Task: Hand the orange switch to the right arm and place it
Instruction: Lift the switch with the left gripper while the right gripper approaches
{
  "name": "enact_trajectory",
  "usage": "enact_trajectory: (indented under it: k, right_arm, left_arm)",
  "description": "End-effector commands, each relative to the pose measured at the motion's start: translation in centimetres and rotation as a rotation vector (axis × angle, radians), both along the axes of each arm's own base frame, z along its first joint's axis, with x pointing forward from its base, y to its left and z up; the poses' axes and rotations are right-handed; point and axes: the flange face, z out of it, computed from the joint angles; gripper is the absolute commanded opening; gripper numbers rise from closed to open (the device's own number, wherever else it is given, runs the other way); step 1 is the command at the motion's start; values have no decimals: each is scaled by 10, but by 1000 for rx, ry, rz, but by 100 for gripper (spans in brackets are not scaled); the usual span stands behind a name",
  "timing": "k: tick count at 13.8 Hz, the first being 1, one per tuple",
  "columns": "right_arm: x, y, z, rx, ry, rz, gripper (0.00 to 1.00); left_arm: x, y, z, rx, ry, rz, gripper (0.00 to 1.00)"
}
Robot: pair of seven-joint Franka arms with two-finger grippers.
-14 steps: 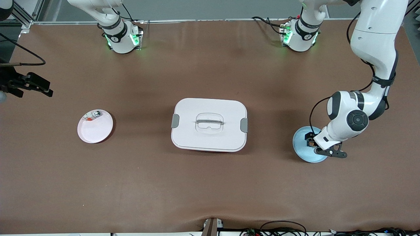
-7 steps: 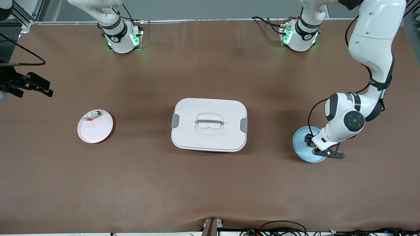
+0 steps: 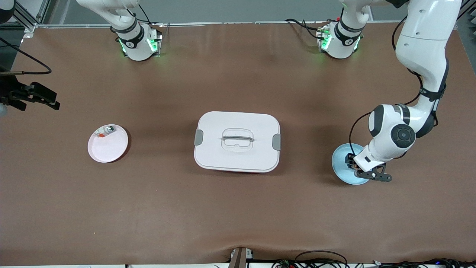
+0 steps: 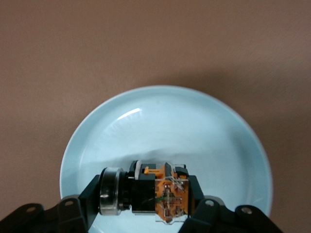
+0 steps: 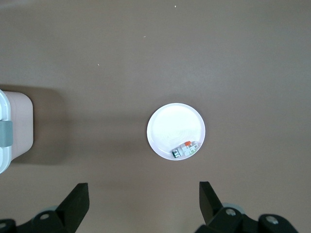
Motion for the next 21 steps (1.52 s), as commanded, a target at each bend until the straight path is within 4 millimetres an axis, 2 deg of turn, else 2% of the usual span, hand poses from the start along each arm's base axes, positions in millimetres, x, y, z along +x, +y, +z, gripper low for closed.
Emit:
enact_trajectory:
  k: [1, 5, 9, 15, 19, 21]
  right_arm:
    - [3, -3, 5, -16, -5, 6, 100]
    - [3, 1, 5, -14, -4, 13, 100]
    - [3, 7, 5, -5, -4, 20, 100]
    - [0, 38, 6, -7, 5, 75, 100]
    - [-11, 77, 7, -14, 43, 142, 100]
    - [-13, 83, 5, -5, 57, 148, 100]
  left_arm:
    - [-4, -25, 46, -20, -11, 61, 0]
    - [-9, -61, 112, -40, -29, 176, 0]
    - [-7, -106, 167, -113, 18, 301, 0]
    - [-16, -182, 240, -175, 30, 483, 0]
    - [-35, -242, 283, -229, 52, 603, 0]
    - [-49, -276, 294, -282, 95, 696, 0]
